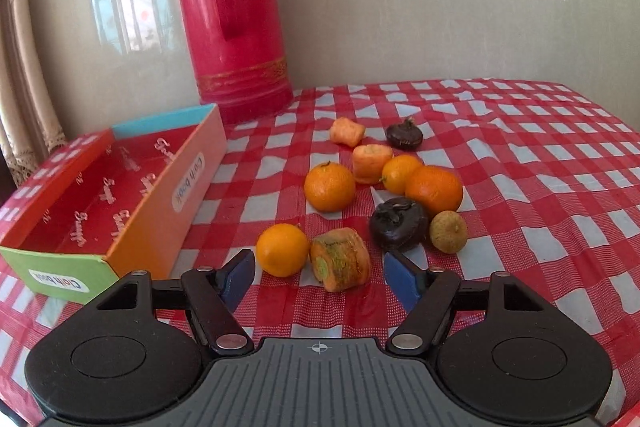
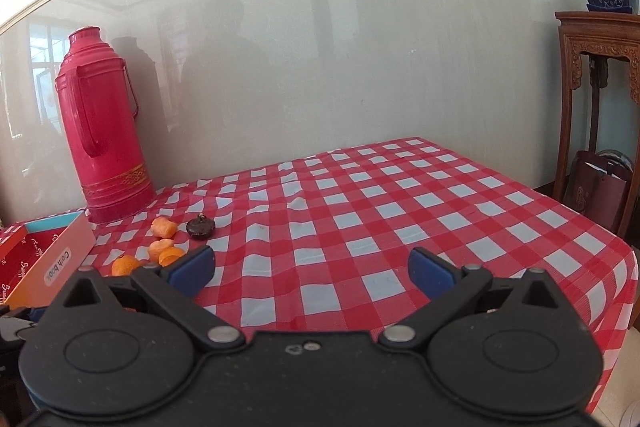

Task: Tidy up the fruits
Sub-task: 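Lower the left tool onto a cut orange fruit chunk and close it, then drop the fruit chunk into the red box with left tool while right tool approaches a tangerine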

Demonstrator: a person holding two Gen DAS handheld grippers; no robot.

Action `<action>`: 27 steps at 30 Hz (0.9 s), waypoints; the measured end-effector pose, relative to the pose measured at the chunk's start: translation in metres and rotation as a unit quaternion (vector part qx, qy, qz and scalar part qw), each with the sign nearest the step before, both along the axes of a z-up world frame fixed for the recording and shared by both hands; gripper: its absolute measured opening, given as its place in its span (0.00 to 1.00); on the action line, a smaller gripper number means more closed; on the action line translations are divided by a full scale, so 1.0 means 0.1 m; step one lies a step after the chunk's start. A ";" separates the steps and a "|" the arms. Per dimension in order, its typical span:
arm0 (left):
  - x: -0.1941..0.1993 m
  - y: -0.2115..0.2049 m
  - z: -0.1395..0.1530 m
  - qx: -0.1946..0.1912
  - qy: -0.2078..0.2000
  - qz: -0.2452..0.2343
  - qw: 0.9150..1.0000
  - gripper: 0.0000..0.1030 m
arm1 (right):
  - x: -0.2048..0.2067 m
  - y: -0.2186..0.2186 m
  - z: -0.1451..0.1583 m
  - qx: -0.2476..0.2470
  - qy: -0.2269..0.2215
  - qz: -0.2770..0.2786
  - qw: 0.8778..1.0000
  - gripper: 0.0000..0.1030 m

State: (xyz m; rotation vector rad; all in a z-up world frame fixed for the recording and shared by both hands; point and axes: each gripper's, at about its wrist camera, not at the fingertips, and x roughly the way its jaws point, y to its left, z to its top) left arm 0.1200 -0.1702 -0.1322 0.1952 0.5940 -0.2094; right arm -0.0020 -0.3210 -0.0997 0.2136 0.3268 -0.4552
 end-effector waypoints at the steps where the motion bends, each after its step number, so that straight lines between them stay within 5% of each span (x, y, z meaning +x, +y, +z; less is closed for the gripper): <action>1: 0.02 0.00 -0.02 -0.003 0.003 0.000 1.000 0.66 | 0.01 0.00 -0.01 0.002 0.001 0.001 1.000 0.95; 6: 0.01 -0.06 -0.03 -0.001 -0.004 -0.007 1.000 0.59 | 0.06 0.02 -0.03 0.004 0.005 0.010 1.000 0.95; 9: 0.03 -0.08 -0.04 -0.006 0.009 -0.015 1.000 0.41 | 0.07 0.03 -0.04 0.007 0.006 0.014 1.000 0.95; 17: 0.08 -0.13 -0.08 -0.010 0.015 -0.017 1.000 0.37 | 0.07 0.01 -0.06 0.015 0.006 0.015 1.000 0.95; 19: 0.10 -0.12 -0.08 -0.012 0.014 -0.019 1.000 0.24 | 0.07 0.00 -0.06 0.017 0.007 0.016 1.000 0.95; 21: 0.11 -0.10 -0.08 -0.015 0.015 -0.020 1.000 0.23 | 0.06 0.00 -0.07 0.018 0.006 0.017 1.000 0.95; 27: 0.00 -0.03 0.02 -0.001 -0.031 -0.017 0.999 0.22 | 0.06 -0.01 -0.07 0.020 0.006 0.017 1.000 0.95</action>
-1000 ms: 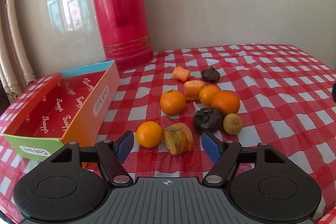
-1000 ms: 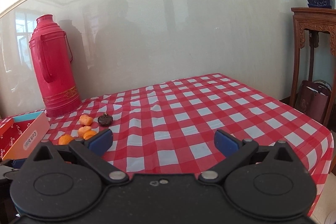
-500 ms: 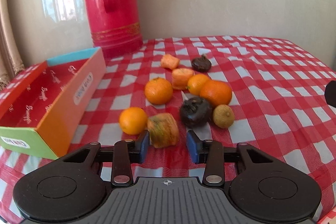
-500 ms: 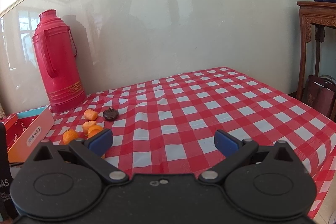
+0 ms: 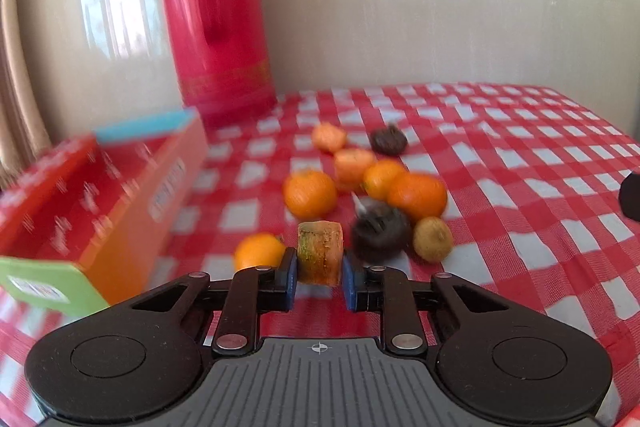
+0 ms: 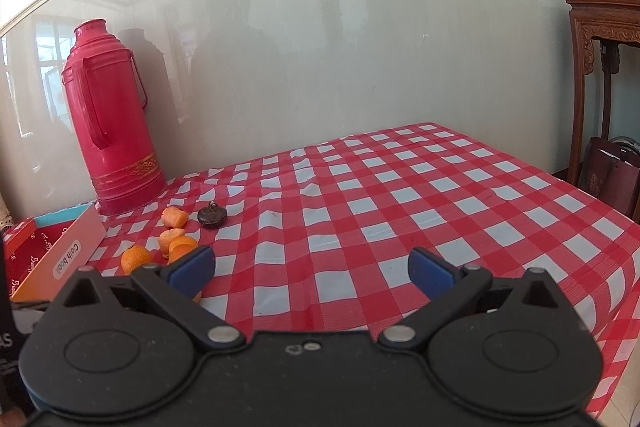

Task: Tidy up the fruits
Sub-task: 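Drop the fruit chunk into the red box with left tool while right tool approaches a tangerine, then close the right tool around a small tangerine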

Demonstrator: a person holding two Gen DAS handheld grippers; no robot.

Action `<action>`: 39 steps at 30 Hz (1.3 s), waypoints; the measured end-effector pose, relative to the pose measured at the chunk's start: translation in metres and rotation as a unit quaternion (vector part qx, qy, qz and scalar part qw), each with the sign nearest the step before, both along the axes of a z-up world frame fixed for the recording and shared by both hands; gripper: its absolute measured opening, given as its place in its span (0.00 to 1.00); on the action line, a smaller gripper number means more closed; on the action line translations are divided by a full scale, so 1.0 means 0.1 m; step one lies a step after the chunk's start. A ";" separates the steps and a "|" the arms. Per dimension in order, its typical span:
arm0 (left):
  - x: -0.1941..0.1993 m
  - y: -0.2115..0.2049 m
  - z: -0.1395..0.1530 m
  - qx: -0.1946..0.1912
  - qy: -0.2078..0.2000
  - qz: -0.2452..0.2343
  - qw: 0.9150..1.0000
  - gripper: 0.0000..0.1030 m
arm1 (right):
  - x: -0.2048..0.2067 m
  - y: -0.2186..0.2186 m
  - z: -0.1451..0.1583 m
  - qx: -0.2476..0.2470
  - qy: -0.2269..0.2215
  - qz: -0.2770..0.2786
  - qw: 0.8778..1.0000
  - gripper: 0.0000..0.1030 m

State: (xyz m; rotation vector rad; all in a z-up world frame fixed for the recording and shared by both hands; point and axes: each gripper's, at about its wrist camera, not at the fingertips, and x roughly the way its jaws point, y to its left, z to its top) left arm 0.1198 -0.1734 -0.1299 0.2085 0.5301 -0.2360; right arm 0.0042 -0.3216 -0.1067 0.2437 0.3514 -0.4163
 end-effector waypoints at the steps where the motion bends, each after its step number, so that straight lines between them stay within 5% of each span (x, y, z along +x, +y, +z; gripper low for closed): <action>1: -0.02 0.04 0.05 0.002 -0.013 0.005 1.000 0.22 | 0.00 0.00 0.00 0.000 0.001 0.000 1.000 0.95; 8: 0.28 0.67 0.38 0.003 -0.052 0.114 0.992 0.23 | 0.06 0.09 -0.01 -0.005 0.007 0.014 1.000 0.95; 17: 1.01 1.64 0.24 -0.021 0.066 0.263 0.962 0.23 | 0.24 0.45 -0.01 -0.020 0.012 0.073 0.997 0.95; 27: 1.00 1.89 0.24 -0.067 0.084 0.282 0.953 0.24 | 0.46 0.93 0.06 -0.058 0.010 0.167 0.984 0.95; 31: 0.96 1.97 0.27 -0.086 0.078 0.280 0.953 0.49 | 0.66 1.11 0.12 -0.071 0.020 0.212 0.975 0.95; 34: 0.83 1.98 0.36 -0.084 0.052 0.277 0.956 0.59 | 0.85 1.24 0.14 -0.085 0.035 0.230 0.969 0.95; 39: 0.59 2.05 0.53 -0.064 -0.010 0.289 0.955 0.77 | 1.07 1.32 0.04 -0.036 0.048 0.271 0.961 0.93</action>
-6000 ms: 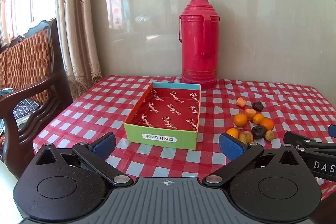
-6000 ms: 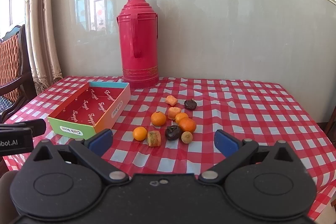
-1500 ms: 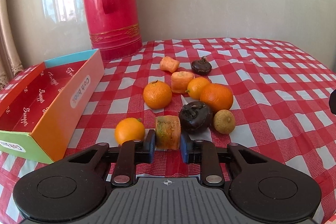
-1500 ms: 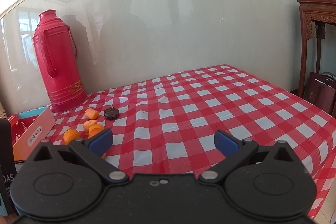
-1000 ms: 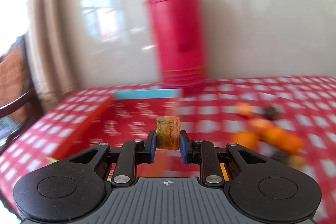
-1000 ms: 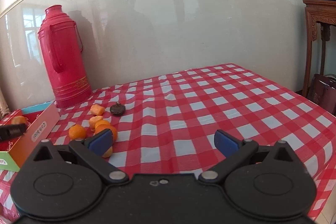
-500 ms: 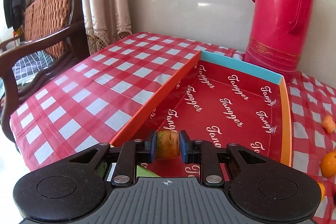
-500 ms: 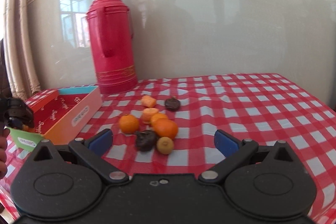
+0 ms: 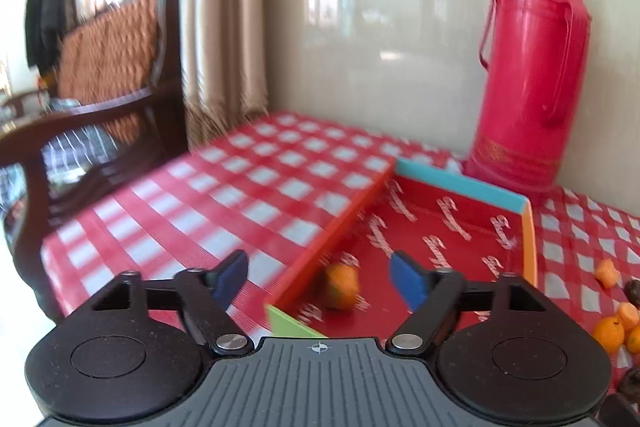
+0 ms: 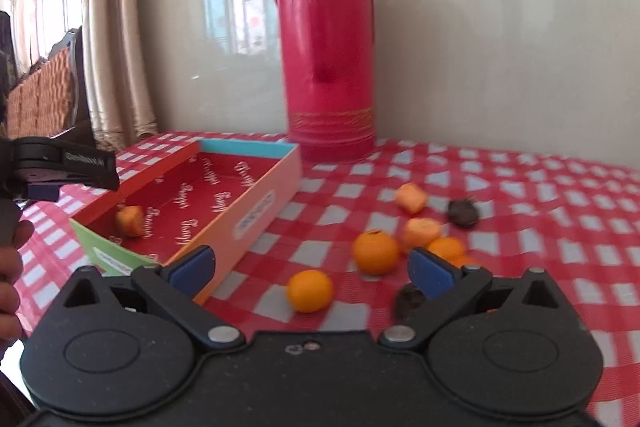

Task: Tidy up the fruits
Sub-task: 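Close the right tool around a small tangerine, then carry the tangerine into the red box and open the right tool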

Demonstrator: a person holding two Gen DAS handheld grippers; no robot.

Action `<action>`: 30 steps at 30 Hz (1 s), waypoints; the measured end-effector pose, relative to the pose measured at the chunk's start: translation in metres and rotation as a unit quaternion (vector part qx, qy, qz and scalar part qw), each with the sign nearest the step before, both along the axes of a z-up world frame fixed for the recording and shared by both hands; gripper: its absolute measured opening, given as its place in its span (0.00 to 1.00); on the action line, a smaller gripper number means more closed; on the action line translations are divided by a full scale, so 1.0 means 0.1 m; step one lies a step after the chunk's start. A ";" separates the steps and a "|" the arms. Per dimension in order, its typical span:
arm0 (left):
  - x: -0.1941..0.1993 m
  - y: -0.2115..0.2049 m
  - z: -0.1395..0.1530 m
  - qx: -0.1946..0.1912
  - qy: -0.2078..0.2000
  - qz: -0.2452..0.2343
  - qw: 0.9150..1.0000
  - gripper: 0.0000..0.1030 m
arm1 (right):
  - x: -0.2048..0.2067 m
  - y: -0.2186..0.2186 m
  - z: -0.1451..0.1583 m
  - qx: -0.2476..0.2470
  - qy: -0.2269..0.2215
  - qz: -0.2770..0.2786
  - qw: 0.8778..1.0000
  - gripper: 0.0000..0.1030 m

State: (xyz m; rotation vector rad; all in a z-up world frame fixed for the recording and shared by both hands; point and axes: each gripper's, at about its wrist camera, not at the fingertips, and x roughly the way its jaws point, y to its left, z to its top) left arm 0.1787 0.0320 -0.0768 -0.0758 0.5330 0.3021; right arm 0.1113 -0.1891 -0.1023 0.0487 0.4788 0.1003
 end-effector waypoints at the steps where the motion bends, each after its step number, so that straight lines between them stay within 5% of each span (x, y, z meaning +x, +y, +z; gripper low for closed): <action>1: -0.04 0.03 0.03 0.003 -0.006 0.002 1.000 0.77 | 0.03 0.03 -0.04 -0.002 0.006 0.000 1.000 0.88; 4: -0.13 0.16 0.08 0.003 -0.012 0.005 1.000 0.78 | 0.11 0.11 -0.14 -0.016 0.029 0.000 0.999 0.66; 12: -0.37 0.51 0.07 0.015 -0.017 0.042 0.999 0.88 | 0.36 0.15 -0.25 -0.011 0.066 -0.016 0.998 0.62; 16: -0.34 0.72 -0.02 -0.005 0.001 0.062 0.998 0.89 | 0.42 0.14 -0.34 -0.005 0.083 -0.017 0.996 0.35; 20: -0.29 0.84 -0.12 -0.017 0.020 0.080 0.996 0.89 | 0.45 0.12 -0.37 0.011 0.086 -0.018 0.996 0.25; 25: -0.30 0.95 -0.17 -0.027 0.023 0.100 0.994 0.89 | 0.44 0.14 -0.36 0.014 0.076 -0.023 0.997 0.24; 30: -0.31 1.12 -0.22 -0.052 0.030 0.122 0.991 0.89 | 0.30 0.21 -0.12 0.024 0.015 -0.005 1.000 0.24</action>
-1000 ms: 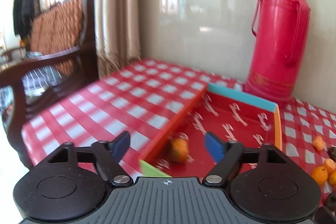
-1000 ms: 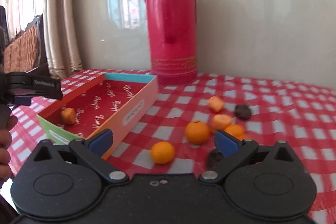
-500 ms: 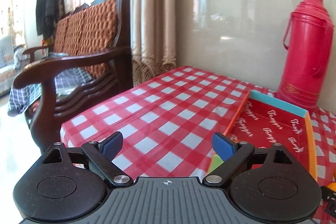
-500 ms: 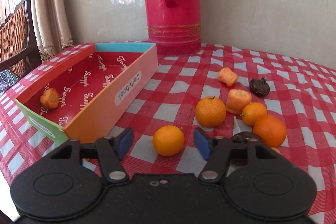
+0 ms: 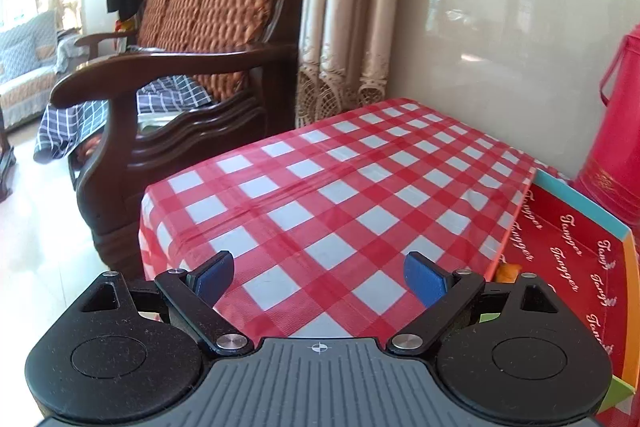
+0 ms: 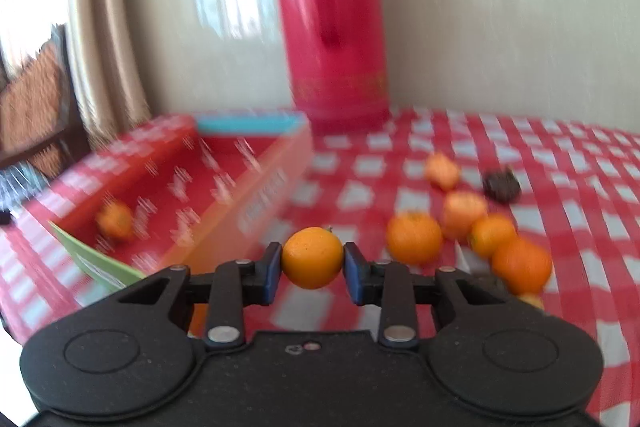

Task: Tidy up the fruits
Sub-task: 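Carry the tangerine into the red box and open the right tool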

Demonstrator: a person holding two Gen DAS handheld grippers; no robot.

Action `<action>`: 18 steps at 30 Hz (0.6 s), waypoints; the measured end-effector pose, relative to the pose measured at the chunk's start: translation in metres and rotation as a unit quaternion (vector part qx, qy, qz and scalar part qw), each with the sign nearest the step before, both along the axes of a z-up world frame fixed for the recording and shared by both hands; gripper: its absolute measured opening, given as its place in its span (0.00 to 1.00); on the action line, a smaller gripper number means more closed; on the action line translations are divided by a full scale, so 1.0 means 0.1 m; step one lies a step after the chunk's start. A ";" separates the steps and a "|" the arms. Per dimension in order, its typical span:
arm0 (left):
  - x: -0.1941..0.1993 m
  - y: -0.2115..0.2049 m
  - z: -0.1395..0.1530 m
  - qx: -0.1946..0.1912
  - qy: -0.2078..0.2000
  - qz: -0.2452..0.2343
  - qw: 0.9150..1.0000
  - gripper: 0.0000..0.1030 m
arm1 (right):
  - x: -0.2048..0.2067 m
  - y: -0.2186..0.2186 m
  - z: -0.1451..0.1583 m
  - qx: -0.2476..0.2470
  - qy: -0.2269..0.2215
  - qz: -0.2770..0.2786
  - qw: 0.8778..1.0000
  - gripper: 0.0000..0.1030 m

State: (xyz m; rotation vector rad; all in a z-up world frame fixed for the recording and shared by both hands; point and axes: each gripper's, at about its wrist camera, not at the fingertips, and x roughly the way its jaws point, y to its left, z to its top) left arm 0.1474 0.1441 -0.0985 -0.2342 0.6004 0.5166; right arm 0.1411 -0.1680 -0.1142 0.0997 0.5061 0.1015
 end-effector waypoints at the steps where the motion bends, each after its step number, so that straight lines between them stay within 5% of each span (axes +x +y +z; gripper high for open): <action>1: 0.00 0.04 -0.01 -0.004 0.001 0.006 1.000 0.89 | -0.03 0.04 0.06 0.000 -0.013 0.007 1.000 0.24; 7: -0.06 0.22 -0.05 -0.015 0.001 0.034 0.999 0.89 | 0.09 0.46 0.29 -0.001 -0.042 0.074 0.996 0.24; 18: -0.15 0.53 -0.10 -0.024 0.002 0.066 0.998 0.89 | 0.45 1.06 0.09 -0.019 0.032 0.112 0.993 0.24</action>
